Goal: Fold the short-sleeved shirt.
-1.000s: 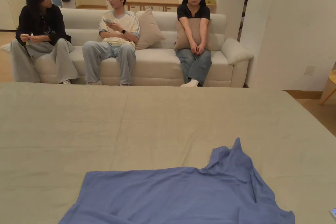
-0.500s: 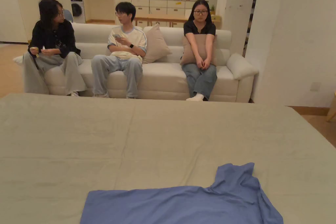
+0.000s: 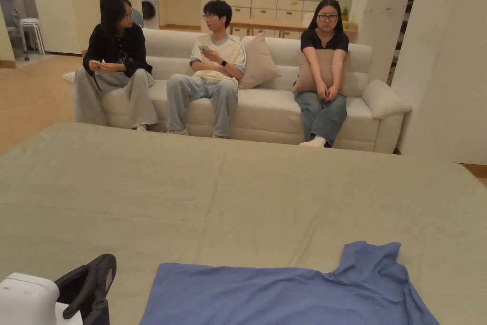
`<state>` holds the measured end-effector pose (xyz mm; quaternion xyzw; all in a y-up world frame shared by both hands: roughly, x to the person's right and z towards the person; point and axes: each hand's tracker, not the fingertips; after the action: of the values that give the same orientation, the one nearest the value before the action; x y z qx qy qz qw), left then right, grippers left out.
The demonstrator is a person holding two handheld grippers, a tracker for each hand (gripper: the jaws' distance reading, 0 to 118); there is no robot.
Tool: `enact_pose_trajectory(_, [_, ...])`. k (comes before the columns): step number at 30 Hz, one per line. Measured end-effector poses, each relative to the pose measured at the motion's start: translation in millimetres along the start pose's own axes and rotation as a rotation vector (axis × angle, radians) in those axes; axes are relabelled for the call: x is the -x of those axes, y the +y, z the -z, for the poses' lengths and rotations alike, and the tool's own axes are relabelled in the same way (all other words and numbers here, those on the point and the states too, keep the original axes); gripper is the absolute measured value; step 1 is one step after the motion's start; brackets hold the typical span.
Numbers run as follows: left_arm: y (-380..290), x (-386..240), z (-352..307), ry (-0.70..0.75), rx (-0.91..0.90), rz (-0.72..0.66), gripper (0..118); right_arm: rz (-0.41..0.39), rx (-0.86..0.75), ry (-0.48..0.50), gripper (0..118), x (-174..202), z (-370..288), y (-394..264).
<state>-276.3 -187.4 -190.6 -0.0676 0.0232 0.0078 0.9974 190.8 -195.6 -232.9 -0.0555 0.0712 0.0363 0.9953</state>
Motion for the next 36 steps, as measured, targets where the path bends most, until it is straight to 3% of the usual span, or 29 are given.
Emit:
enact_pose_trajectory(5, [-23.3, 23.9, 65.8, -0.006, 0.118, -0.076, 0, -0.005, 0.029, 0.028, 1, 20.0, 19.0, 0.1])
enact_pose_trajectory(9, [-46.4, 48.2, 157.1, -0.004, 0.274, -0.115, 0, -0.009, 0.045, 0.027, 1, 22.9, 32.8, 1.1])
enact_pose_trajectory(10, [-55.2, 56.2, 183.9, 0.005, 0.319, -0.147, 5, -0.004, 0.054, 0.021, 1, 21.2, 36.2, 2.0])
enact_pose_trajectory(11, [-65.5, 63.2, 210.4, -0.018, 0.363, -0.181, 16, 0.0, 0.059, 0.019, 1, 20.1, 40.5, 0.8])
enact_pose_trajectory(14, [-94.8, 77.1, 281.8, -0.018, 0.518, -0.164, 99, 0.002, 0.085, -0.006, 1, 16.8, 53.6, -2.7])
enact_pose_trajectory(15, [-105.3, 81.7, 303.0, -0.01, 0.571, -0.177, 117, 0.008, 0.094, -0.006, 1, 15.1, 58.4, -4.0])
enact_pose_trajectory(20, [-145.0, 92.1, 375.2, 0.025, 0.674, -0.185, 113, 0.017, 0.137, -0.037, 1, 9.8, 79.6, -12.1])
enact_pose_trajectory(26, [-184.2, 87.9, 402.9, 0.079, 0.76, -0.207, 112, 0.073, 0.171, -0.048, 1, -0.2, 92.1, -19.8])
enact_pose_trajectory(30, [-194.4, 66.4, 397.7, 0.088, 0.784, -0.116, 72, 0.107, 0.187, -0.05, 1, -3.9, 95.2, -25.2])
enact_pose_trajectory(31, [-193.1, 61.9, 394.9, 0.118, 0.775, -0.071, 56, 0.122, 0.193, -0.051, 1, -4.3, 95.5, -26.5])
enact_pose_trajectory(33, [-189.1, 54.0, 387.3, 0.024, 0.778, -0.176, 4, 0.139, 0.201, -0.052, 1, -4.7, 95.7, -29.7])
enact_pose_trajectory(36, [-182.8, 40.3, 377.1, -0.012, 0.766, -0.164, 2, 0.164, 0.216, -0.049, 1, -7.1, 95.1, -35.0])
